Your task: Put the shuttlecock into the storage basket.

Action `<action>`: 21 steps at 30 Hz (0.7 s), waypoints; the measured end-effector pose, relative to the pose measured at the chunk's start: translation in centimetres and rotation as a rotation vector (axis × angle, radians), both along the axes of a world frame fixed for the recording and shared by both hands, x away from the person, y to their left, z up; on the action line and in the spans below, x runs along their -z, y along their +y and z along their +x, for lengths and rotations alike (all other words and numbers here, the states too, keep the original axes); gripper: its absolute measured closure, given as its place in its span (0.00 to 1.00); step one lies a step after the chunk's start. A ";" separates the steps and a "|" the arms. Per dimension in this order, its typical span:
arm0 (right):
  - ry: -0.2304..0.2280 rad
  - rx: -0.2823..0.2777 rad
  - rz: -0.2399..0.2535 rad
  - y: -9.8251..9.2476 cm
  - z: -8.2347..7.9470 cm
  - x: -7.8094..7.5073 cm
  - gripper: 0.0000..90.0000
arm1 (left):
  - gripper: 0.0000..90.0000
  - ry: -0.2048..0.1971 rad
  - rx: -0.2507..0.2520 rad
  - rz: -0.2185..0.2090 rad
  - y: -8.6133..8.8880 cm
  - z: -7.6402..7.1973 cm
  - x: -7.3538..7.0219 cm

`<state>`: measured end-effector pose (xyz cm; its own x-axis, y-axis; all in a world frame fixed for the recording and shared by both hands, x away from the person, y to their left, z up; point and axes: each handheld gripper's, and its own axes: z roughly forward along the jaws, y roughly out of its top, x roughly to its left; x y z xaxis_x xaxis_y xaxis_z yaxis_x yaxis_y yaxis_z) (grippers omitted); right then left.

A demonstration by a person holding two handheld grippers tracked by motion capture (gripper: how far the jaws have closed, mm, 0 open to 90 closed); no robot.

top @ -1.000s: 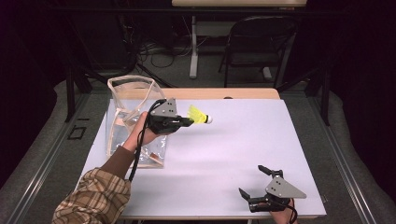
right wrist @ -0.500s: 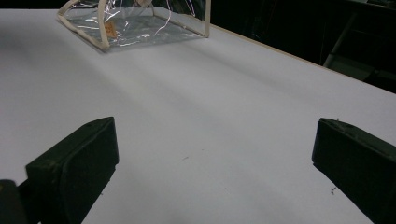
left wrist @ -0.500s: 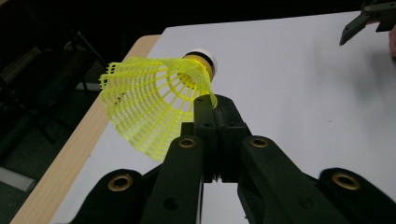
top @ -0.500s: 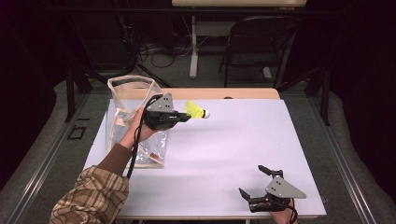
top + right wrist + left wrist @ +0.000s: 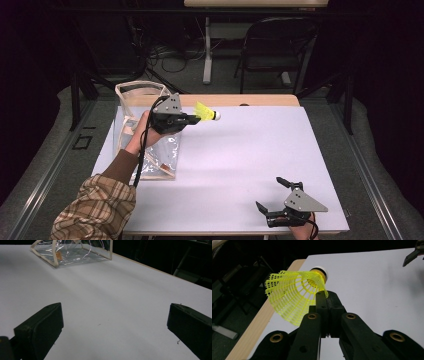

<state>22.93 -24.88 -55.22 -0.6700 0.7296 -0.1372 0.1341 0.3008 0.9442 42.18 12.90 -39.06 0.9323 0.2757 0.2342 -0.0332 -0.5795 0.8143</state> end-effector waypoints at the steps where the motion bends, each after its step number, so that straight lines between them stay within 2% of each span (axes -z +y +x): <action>1: 0.000 0.000 0.000 0.0 0.0 0.0 0.00 | 1.00 -0.001 -0.004 -0.002 0.0 0.0 -0.1; 21: -0.002 0.000 -0.001 0.0 0.0 0.0 0.00 | 0.99 -0.025 -0.054 -0.024 1.2 0.7 -1.5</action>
